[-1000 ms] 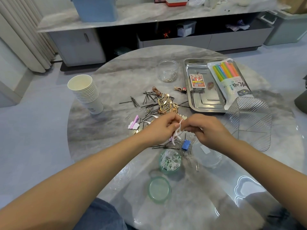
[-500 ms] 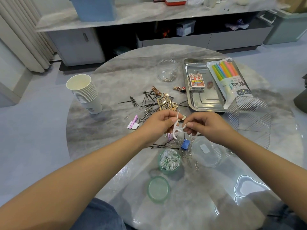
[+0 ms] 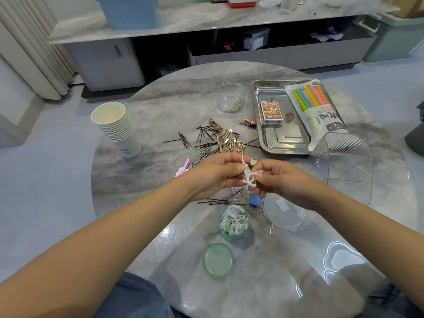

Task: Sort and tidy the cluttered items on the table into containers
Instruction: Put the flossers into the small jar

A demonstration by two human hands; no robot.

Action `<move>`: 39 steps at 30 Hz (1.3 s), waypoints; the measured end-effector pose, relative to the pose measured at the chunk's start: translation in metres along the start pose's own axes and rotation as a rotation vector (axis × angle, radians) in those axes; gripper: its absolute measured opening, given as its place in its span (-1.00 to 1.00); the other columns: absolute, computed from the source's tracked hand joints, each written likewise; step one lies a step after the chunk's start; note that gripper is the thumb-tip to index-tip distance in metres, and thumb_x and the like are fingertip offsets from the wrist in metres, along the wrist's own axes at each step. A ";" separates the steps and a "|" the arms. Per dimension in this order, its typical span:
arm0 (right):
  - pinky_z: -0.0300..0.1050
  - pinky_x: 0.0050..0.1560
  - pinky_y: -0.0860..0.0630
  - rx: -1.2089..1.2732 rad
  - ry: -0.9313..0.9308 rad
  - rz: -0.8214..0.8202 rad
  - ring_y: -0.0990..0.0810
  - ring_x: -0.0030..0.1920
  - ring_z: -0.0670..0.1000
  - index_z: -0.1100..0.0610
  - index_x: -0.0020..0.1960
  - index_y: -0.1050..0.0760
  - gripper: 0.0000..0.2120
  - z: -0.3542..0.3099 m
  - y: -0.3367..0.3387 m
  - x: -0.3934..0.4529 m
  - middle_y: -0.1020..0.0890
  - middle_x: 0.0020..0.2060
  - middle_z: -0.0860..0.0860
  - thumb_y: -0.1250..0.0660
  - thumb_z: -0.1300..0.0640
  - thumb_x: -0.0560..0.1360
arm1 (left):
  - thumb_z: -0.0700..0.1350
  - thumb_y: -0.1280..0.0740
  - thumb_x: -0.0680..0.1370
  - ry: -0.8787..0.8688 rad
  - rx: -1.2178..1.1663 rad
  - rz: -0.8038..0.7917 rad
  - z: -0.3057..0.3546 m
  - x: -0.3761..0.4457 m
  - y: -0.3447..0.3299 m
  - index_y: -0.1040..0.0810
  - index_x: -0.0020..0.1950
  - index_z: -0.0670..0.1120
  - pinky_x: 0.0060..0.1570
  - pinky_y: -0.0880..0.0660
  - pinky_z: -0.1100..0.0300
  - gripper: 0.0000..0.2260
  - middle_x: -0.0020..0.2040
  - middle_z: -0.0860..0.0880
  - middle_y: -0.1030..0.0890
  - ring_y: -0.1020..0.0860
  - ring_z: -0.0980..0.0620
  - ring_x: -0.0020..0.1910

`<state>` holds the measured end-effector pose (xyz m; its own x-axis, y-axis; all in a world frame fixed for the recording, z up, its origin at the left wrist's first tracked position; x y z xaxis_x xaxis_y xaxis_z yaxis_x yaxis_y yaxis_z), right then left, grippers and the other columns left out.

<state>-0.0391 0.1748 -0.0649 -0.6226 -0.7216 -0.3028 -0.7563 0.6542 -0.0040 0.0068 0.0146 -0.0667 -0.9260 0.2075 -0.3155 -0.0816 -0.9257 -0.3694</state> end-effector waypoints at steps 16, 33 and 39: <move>-0.29 -0.53 -0.19 0.296 -0.298 -0.009 -0.29 -0.51 -0.06 0.17 -0.25 -0.36 -0.87 0.002 0.004 0.001 -0.42 -0.51 0.02 -0.16 0.22 0.47 | -0.39 -0.34 0.49 -0.151 0.483 0.157 0.008 -0.006 0.004 -0.62 -0.10 -0.11 -0.14 -0.60 0.20 -0.81 -0.24 -0.05 -0.69 -0.67 0.04 -0.23; -0.27 -0.38 -0.29 0.153 -0.115 0.134 -0.38 -0.42 -0.06 0.17 -0.25 -0.40 -0.76 0.000 0.003 -0.002 -0.48 -0.43 0.03 -0.13 0.32 0.56 | -0.40 -0.33 0.49 -0.297 0.818 0.240 0.007 -0.003 0.005 -0.62 0.06 -0.21 -0.13 -0.53 0.38 -0.80 -0.11 -0.10 -0.63 -0.65 0.17 -0.21; -0.32 -0.39 -0.35 0.120 0.004 0.129 -0.40 -0.41 -0.07 0.19 -0.21 -0.42 -0.81 0.003 0.003 -0.004 -0.52 -0.42 0.02 -0.16 0.30 0.57 | -0.43 -0.31 0.49 -0.234 0.716 0.209 0.003 0.000 0.003 -0.61 -0.06 -0.14 -0.12 -0.57 0.34 -0.78 -0.11 -0.12 -0.63 -0.64 0.22 -0.26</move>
<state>-0.0380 0.1808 -0.0667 -0.7142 -0.6302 -0.3044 -0.6404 0.7640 -0.0792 0.0057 0.0107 -0.0655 -0.9955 0.0080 -0.0942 -0.0413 -0.9333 0.3566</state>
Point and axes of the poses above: each hand's wrist, its own x-axis towards the middle knuckle, its own y-axis out of the back of the hand, z = x × y, the point moved 2 cm from there along x, towards the middle knuckle
